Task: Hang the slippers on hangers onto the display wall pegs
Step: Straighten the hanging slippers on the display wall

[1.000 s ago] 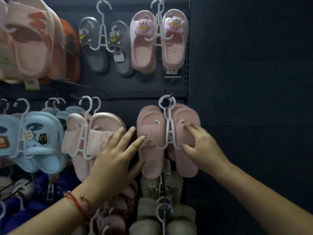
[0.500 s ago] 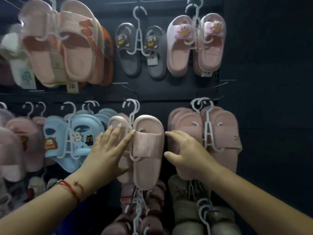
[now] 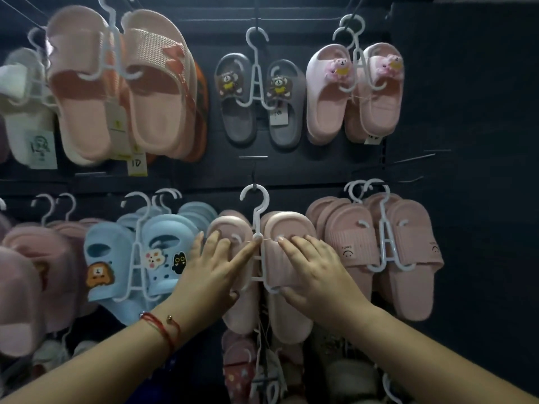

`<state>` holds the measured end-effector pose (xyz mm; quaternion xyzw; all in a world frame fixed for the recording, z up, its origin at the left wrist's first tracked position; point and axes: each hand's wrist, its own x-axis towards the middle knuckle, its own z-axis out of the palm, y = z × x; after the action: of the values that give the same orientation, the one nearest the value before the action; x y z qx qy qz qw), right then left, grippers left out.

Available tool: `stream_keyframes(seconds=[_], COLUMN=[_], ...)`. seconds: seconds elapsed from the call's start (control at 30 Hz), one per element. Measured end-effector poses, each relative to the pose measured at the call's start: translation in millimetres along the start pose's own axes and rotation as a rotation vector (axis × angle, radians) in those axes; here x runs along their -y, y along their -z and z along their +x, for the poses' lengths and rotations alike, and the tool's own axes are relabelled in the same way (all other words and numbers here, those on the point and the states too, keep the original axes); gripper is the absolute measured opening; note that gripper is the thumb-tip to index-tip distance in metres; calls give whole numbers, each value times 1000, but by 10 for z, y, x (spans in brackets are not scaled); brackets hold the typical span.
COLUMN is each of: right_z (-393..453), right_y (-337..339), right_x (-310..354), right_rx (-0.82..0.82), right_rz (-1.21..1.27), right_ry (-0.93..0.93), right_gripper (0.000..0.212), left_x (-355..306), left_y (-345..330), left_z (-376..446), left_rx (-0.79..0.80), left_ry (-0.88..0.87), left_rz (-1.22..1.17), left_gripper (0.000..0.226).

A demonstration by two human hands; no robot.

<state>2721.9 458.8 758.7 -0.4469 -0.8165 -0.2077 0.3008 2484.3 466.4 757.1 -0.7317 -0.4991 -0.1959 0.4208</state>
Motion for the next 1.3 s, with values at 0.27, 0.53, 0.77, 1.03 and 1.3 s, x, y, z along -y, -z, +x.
stream_keyframes(seconds=[0.27,0.53,0.77,1.03,1.3], right_z=[165,443,696,909,968], right_y=[-62,-268,-504,-600,-586], right_x=[-132,-231,-365,-457,-409], right_rx=[28,93,125,164,210], right_rz=[-99,-131,-45,32,211], right_ry=[-6,-6,-46,-80,-178], right_gripper=[82,80,82,85,83], left_x=[-7,10,74,163,142], left_y=[-173,-329,-501,-670,-649], left_z=[136,313,544,756,821], left_rx=[-9,122,264,468,542], left_ry=[24,93,116,216,274], left_rz=[-74,-35,-74,-139,-214], left_gripper=[134,128,113,115,110])
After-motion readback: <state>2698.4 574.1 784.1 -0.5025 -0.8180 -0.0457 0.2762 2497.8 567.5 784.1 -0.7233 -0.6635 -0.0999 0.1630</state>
